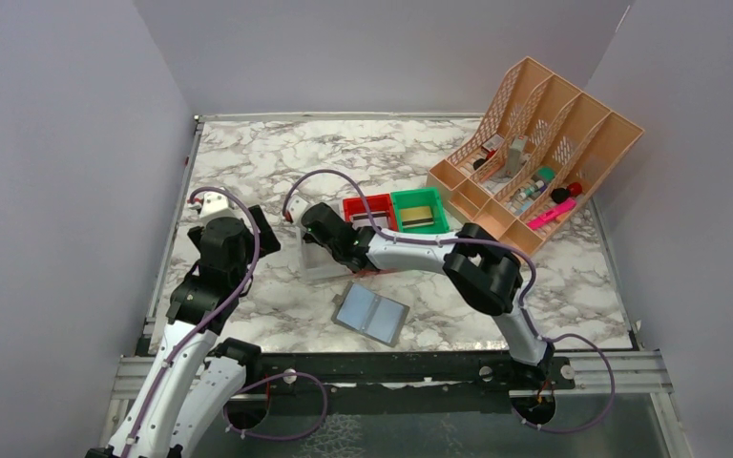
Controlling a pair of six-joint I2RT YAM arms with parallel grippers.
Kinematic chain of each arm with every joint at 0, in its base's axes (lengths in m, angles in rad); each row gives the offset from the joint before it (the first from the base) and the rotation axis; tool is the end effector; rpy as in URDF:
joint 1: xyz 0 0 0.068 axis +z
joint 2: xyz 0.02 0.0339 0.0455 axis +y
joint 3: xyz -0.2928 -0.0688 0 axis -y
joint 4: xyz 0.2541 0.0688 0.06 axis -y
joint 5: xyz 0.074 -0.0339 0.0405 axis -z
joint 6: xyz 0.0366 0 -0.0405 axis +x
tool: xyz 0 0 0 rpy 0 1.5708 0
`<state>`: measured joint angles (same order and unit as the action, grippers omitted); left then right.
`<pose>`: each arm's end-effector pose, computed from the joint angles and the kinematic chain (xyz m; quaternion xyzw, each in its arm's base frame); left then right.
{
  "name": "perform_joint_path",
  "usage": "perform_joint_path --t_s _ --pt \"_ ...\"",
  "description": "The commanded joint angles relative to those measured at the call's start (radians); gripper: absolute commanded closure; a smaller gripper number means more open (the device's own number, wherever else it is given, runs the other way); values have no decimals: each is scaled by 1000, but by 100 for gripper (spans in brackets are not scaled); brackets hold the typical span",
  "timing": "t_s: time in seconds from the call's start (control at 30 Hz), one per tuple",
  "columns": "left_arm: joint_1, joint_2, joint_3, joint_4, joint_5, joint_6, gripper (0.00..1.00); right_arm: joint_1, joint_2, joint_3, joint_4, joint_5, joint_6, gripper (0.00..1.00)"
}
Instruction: Take the credit cards out of the card holder
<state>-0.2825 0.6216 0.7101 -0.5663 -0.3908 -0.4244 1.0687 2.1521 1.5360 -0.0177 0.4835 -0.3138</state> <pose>0.1244 -0.0216 0.3166 -0.1601 0.8288 -0.0208 0.5357 0.2597 0.4376 0.1973 -0.4690 0.7364 -0.0370 0.4863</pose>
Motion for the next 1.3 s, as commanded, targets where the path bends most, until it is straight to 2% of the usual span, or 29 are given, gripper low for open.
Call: perform_joint_path --t_s 0.0,0.87,0.93,1.0,1.27 --pt "7 -10 -12 25 28 17 1 8 27 35 -27 -18 -25 82" --pt "11 -15 -20 35 58 32 1 10 16 15 -8 -42 3 71" --pt "12 -14 -20 35 59 32 1 10 15 16 -11 -52 16 64" --pt "12 -15 -20 36 61 34 1 8 12 17 -13 -77 37 62" --pt "12 -17 -21 38 67 36 1 5 17 22 2 -74 55 62"
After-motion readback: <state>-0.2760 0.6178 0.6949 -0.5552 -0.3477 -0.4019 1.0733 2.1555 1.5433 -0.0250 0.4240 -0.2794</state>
